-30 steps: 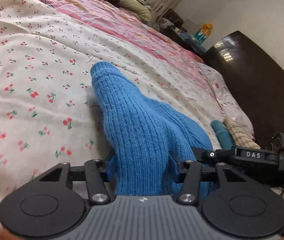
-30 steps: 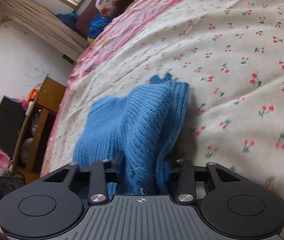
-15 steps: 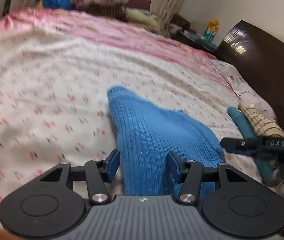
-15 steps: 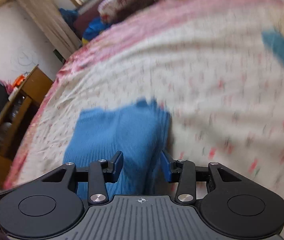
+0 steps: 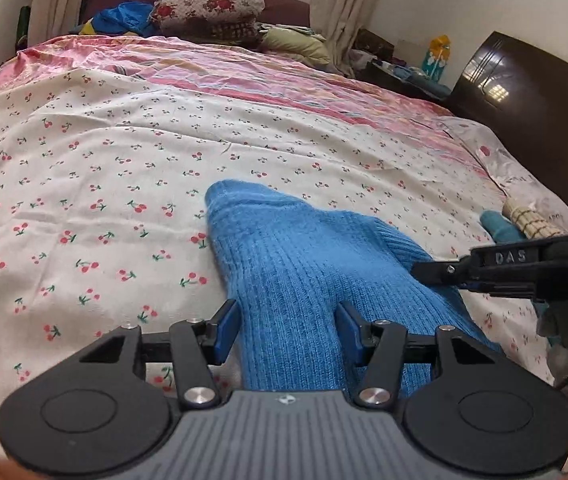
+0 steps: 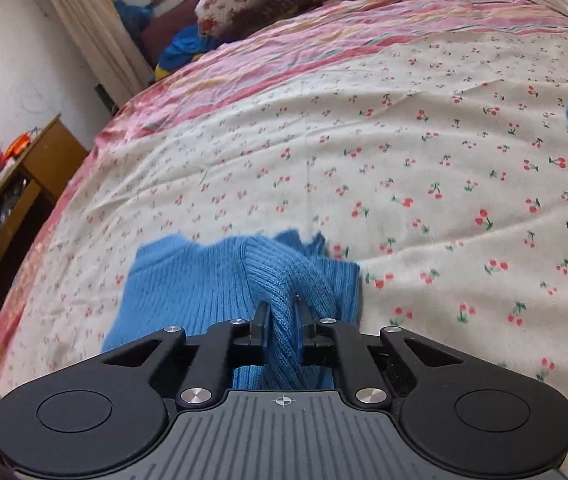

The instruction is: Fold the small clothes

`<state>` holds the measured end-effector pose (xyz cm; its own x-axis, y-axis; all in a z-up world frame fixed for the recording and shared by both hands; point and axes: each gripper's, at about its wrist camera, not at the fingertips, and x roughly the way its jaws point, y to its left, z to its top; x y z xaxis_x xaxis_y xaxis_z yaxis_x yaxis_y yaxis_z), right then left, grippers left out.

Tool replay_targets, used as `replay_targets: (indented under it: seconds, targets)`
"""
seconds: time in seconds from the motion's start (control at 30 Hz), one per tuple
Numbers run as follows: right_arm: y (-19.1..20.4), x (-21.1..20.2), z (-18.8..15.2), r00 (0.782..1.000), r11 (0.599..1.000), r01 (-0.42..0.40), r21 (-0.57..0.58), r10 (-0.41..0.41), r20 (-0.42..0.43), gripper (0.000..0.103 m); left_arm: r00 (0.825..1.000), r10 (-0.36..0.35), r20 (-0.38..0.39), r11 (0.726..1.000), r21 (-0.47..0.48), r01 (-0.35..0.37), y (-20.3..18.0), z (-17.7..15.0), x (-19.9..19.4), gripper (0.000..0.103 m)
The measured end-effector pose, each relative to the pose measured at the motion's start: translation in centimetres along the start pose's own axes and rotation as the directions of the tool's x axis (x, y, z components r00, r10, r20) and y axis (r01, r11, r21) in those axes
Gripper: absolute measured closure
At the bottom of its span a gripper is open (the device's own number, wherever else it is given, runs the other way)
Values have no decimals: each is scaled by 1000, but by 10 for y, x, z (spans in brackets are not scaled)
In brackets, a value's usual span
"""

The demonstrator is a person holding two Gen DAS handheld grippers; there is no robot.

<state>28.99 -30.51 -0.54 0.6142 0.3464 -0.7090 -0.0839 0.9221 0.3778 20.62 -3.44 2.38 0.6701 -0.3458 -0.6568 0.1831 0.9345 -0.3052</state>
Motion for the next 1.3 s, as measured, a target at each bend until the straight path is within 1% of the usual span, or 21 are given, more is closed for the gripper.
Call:
replay_targets:
  seconds: [0.07,0.2,0.27,0.33,0.4,0.47,0.57,0.67,0.77,0.87,1.03,1.1,1.17,1.2,1.3]
  targets:
    - [-1,-6,-7,1000,1000,6,-5,-6,6,85,1000,1,-5,1000,-18,-1,1,-2,-5,44]
    - [6,-34,-14,997,999,31,-18,-30,72,84,998,65,1,998,12,-65,-8,-4,-21,44]
    - [15,-54,-21,992,997,48,-57,-41,116,84,995,97,7,995,36,-97,-14,-6,-29,44]
    - [27,-72,-32,990,993,42,-107,-26,139,84,992,123,7,991,58,-124,-20,-8,-34,44]
    - [34,-79,-43,993,992,19,-127,-4,119,84,989,146,-12,987,66,-145,-24,-13,-38,44]
    - [41,-80,-58,996,987,22,-162,-8,91,84,986,162,-30,985,71,-160,-27,-19,-41,44]
    - [46,-70,-79,997,979,66,-195,-59,43,79,982,181,-43,980,87,-177,-33,-31,-48,44]
    - [43,-66,-94,994,975,113,-192,-110,27,79,980,191,-53,978,97,-186,-35,-41,-57,41]
    - [41,-73,-102,993,981,117,-153,-113,35,78,979,198,-47,976,98,-193,-36,-48,-65,38]
    - [46,-84,-108,992,981,120,-151,-113,58,77,976,213,-49,974,92,-208,-36,-54,-70,35]
    - [60,-99,-125,990,983,116,-142,-103,96,72,961,275,-30,957,109,-271,-37,-65,-79,20]
    - [63,-102,-133,988,983,120,-139,-105,111,71,956,292,-22,951,116,-288,-38,-72,-82,16]
    - [65,-103,-142,989,984,117,-132,-104,105,67,956,291,-25,951,117,-286,-37,-79,-84,14]
    - [65,-103,-146,989,985,117,-127,-104,103,66,956,294,-25,950,120,-289,-38,-83,-86,13]
    - [66,-104,-158,989,986,122,-116,-111,100,66,947,320,-14,939,141,-314,-42,-93,-89,5]
